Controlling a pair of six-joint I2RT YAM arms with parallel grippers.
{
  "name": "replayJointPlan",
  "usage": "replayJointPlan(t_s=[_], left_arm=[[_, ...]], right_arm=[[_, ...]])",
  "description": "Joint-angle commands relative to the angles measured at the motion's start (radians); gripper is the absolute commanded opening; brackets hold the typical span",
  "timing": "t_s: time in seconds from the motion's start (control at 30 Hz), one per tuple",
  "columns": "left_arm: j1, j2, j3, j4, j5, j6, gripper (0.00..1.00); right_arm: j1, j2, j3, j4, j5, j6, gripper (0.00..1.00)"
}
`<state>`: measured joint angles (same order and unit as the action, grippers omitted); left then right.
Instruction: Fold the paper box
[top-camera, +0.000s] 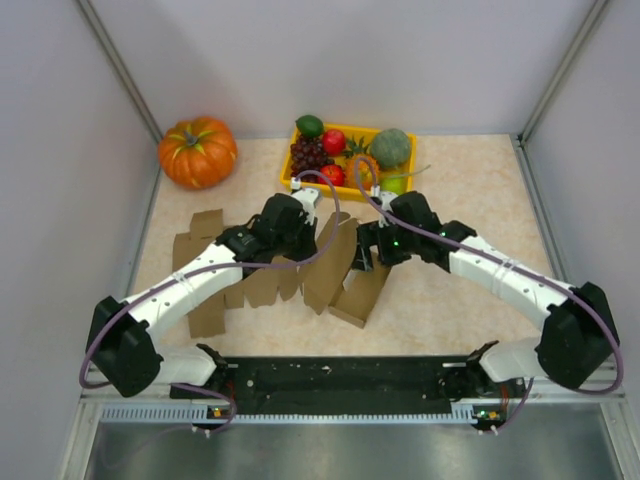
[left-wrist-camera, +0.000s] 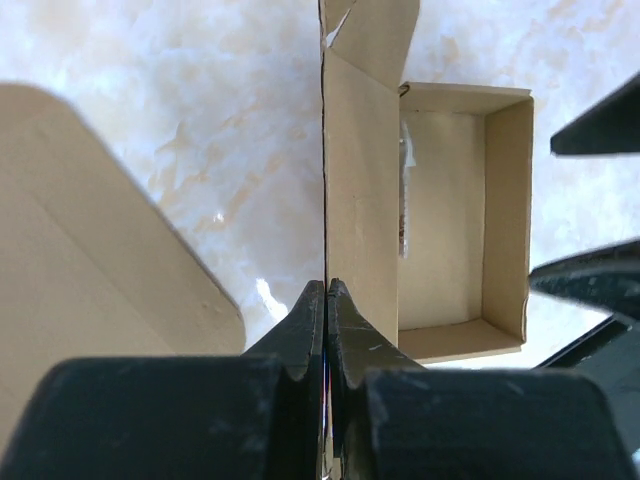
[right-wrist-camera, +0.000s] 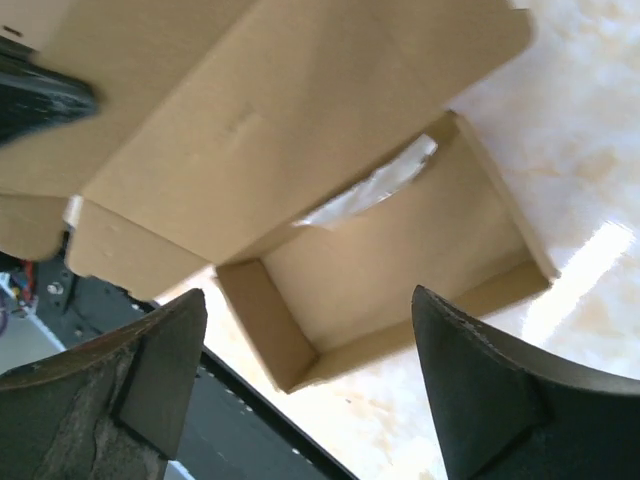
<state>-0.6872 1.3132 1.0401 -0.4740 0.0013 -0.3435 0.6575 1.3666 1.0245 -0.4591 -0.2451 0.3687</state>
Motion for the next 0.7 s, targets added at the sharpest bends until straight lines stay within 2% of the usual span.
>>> replayJointPlan(t_s=[0.0, 0.07, 0.13, 0.17, 0.2, 0.23, 0.27, 0.33, 0.47, 0.5, 0.63, 0.67], left_arm=[[-0.003, -0.034, 0.029, 0.107, 0.112, 0.246, 0.0], [-0.003, -0.038, 0.032, 0.127, 0.179, 0.305, 0.0], [-0.003, -0.039, 0.04, 0.14, 0.254, 0.401, 0.0], [-0.002, -0.037, 0.046, 0.137, 0.276, 0.431, 0.0], [-0.003, -0.029, 0.054, 0.132, 0.307, 0.481, 0.0], [-0.003, -0.026, 0.064, 0.129, 0.33, 0.504, 0.0], [-0.003, -0.022, 0.07, 0.124, 0.353, 0.526, 0.0], [0.0, -0.011, 0.083, 0.12, 0.335, 0.567, 0.0], [0.0, 0.029, 0.132, 0.048, 0.316, 0.641, 0.0], [0.0, 0.047, 0.144, 0.034, 0.33, 0.67, 0.0], [0.002, 0.076, 0.184, -0.001, 0.344, 0.718, 0.0], [0.002, 0.081, 0.19, -0.006, 0.356, 0.727, 0.0]], right_arm=[[-0.102, -0.145, -0.059, 0.019, -0.014, -0.112, 0.84], [-0.192, -0.17, -0.107, 0.115, -0.069, -0.201, 0.84], [-0.229, -0.19, -0.139, 0.216, -0.149, -0.258, 0.82], [-0.255, -0.19, -0.182, 0.328, -0.157, -0.314, 0.81], [-0.287, -0.163, -0.196, 0.386, -0.221, -0.304, 0.79], [-0.323, -0.146, -0.211, 0.449, -0.37, -0.28, 0.76], [-0.335, -0.124, -0.228, 0.535, -0.362, -0.265, 0.74], [-0.337, -0.077, -0.21, 0.482, -0.338, -0.339, 0.68], [-0.346, -0.084, -0.311, 0.654, -0.447, -0.309, 0.64], [-0.348, -0.075, -0.301, 0.628, -0.453, -0.318, 0.63], [-0.346, -0.054, -0.27, 0.625, -0.467, -0.326, 0.52], [-0.346, -0.052, -0.271, 0.637, -0.467, -0.324, 0.45]])
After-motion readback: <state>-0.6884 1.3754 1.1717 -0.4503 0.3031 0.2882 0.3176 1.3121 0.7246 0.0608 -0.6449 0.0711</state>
